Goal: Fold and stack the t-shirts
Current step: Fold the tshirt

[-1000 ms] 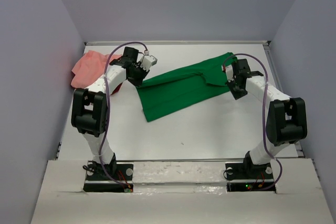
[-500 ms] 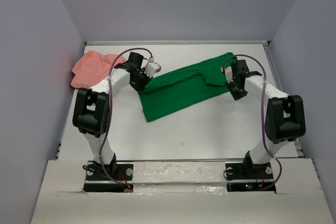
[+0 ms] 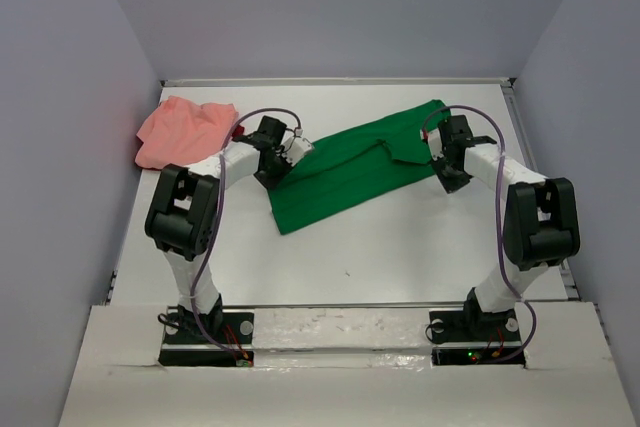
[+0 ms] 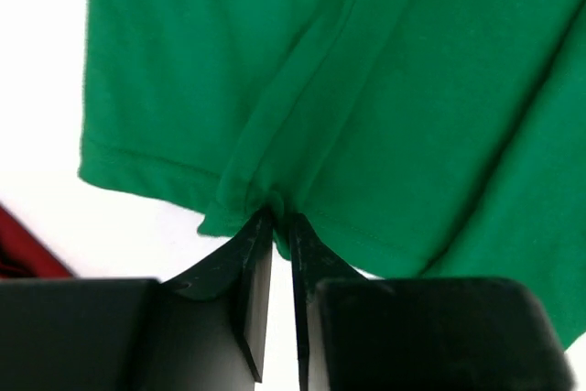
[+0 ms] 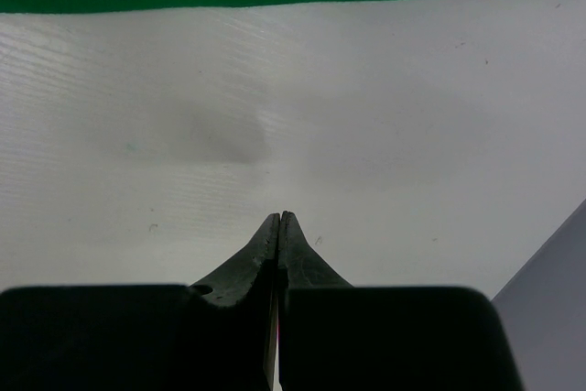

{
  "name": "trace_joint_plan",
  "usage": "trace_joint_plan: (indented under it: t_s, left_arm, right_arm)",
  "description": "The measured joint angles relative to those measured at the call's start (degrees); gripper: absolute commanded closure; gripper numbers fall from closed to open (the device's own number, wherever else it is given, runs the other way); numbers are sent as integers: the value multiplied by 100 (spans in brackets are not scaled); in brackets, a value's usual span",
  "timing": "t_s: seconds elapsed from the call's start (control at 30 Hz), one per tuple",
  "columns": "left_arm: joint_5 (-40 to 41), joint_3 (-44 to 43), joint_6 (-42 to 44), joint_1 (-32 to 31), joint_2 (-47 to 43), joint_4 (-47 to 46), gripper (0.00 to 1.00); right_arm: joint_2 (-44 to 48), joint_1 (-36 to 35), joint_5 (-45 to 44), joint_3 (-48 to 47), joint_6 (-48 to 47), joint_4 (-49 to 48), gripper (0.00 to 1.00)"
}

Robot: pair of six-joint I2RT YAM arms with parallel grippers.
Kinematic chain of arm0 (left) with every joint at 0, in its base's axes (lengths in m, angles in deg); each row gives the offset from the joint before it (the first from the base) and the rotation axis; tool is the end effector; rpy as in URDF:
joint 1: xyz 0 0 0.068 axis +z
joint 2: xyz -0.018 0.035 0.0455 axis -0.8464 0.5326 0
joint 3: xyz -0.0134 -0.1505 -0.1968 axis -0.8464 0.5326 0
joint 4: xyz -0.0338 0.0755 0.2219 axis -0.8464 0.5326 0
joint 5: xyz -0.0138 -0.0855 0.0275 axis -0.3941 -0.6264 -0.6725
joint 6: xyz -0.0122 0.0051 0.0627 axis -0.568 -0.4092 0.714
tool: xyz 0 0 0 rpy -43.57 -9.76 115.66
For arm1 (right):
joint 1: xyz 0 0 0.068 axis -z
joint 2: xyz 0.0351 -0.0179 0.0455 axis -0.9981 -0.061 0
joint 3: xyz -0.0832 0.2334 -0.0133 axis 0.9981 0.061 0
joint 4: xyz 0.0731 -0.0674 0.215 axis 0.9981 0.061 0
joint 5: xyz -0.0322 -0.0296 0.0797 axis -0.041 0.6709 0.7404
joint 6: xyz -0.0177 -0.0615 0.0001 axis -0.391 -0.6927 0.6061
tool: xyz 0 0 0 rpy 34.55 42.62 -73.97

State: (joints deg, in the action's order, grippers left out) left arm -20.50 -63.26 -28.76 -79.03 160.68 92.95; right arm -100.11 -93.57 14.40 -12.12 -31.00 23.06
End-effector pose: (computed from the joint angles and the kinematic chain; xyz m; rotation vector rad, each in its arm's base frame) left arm 0.3350 -0.1349 0.1648 1.1671 2.3001 -0.0545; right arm 0.3092 0.0287 0.1717 -0.6196 2.7097 -0.3334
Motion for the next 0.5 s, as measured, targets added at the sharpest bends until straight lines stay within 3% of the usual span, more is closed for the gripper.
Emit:
trace_joint_plan:
  t_s: [0.07,0.5]
  left_arm:
    - [83,79,4,-70,26,-35,68]
    - [376,122,37,-225,46,-68,68]
  right_arm:
    - [-20,0,-15,0,0,0,96]
    - [-31,0,-39,-87,0,24,100]
